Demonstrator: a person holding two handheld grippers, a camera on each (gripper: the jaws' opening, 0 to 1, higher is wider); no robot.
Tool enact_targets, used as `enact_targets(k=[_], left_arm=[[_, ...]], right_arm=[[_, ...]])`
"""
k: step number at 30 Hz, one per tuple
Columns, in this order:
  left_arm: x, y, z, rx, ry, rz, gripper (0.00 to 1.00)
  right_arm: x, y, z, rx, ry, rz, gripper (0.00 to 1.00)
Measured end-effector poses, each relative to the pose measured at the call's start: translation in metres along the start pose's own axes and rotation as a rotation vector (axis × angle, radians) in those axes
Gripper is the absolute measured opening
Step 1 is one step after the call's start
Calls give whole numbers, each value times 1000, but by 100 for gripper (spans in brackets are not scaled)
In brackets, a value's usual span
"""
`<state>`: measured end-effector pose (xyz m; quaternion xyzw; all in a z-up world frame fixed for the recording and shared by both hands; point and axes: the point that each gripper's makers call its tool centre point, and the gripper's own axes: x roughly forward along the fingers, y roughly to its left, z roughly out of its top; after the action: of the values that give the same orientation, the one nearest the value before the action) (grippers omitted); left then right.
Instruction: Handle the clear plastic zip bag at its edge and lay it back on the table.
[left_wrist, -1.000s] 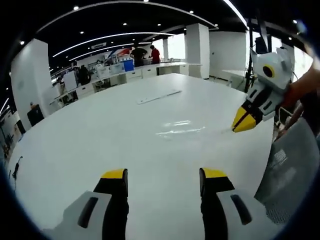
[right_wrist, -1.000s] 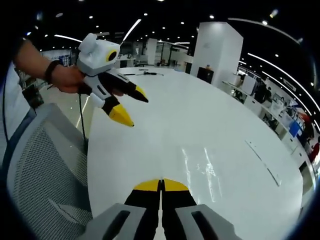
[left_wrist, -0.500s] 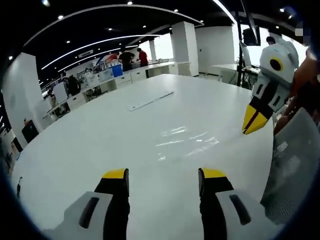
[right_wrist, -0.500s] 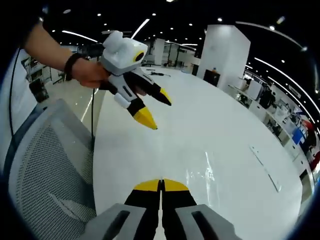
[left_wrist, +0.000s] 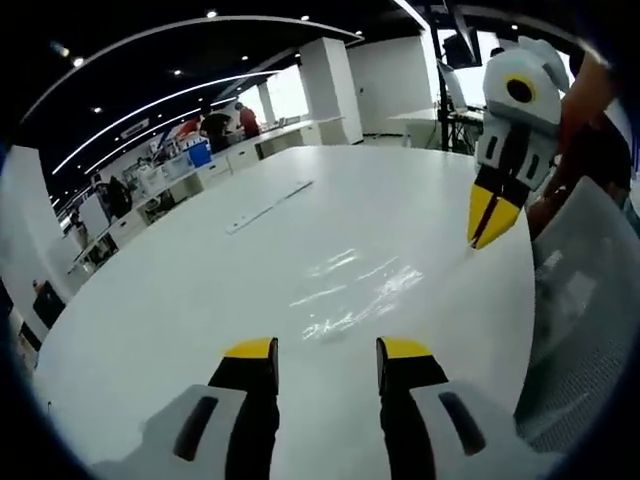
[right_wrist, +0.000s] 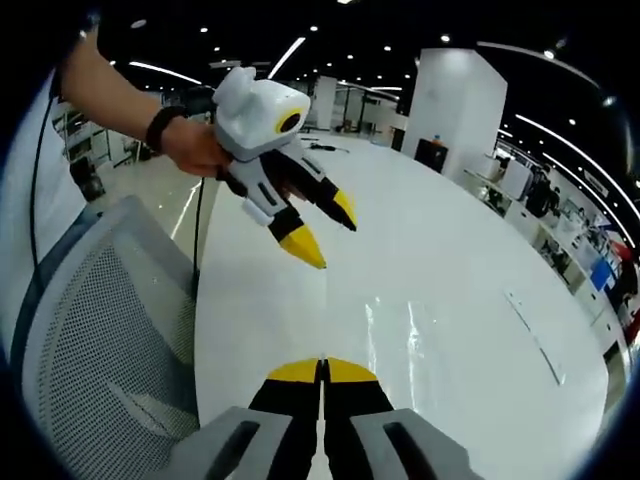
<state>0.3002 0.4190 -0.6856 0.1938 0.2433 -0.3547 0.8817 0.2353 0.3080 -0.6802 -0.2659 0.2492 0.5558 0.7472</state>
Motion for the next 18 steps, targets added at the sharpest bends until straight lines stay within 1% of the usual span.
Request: enact_targets(k=[7, 11, 18], left_arm=[[-3, -4, -1, -1, 11, -6, 27], [-5, -3, -5, 4, 23, -9, 22], [-10, -10, -12, 9, 49, -18, 14]], right_arm=[[0, 3, -2, 5, 3, 5, 0], [0, 3, -2, 12, 1, 2, 0], [-2, -2, -2, 29, -7, -14, 0]])
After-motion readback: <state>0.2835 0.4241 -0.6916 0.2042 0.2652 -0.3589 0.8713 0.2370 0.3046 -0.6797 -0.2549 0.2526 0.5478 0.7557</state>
